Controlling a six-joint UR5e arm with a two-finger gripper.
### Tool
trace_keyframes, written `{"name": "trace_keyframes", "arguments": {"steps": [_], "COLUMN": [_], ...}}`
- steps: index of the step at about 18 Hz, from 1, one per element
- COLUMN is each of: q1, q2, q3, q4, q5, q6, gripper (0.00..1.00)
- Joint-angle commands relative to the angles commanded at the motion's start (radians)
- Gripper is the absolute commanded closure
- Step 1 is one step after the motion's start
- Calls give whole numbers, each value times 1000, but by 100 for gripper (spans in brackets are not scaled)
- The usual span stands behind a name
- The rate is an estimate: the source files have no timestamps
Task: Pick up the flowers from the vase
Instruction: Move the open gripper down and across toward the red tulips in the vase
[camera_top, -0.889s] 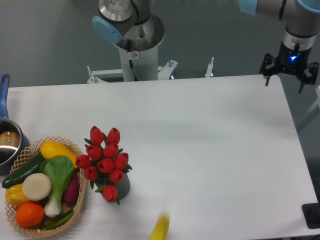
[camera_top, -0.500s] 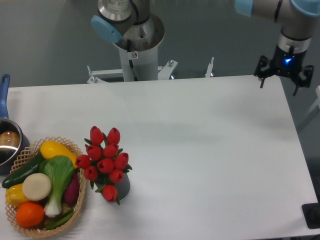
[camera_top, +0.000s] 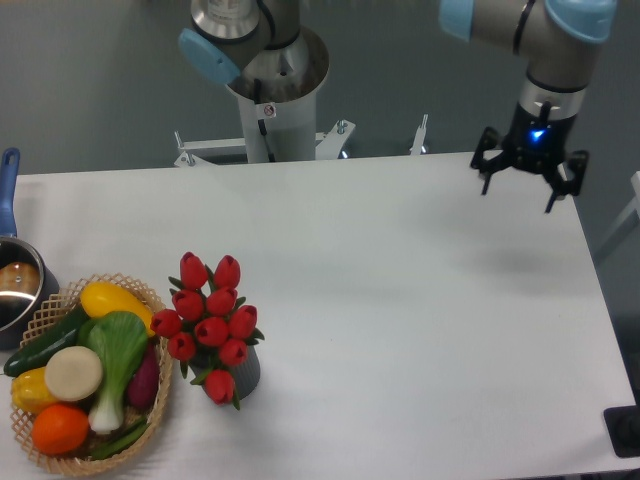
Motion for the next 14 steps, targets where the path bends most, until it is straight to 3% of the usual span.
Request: {"name": "trace_keyframes", "arguments": {"steps": [2, 6, 12, 14], "q1": [-14, -54, -147, -173], "q2": [3, -1, -14, -43], "q3": [-5, -23, -37, -38], "q4": [2, 6, 22, 34], "q5": [-79, -372, -457, -514], "q6": [-37, -123, -163, -163], "gripper": [0, 0, 0, 0]}}
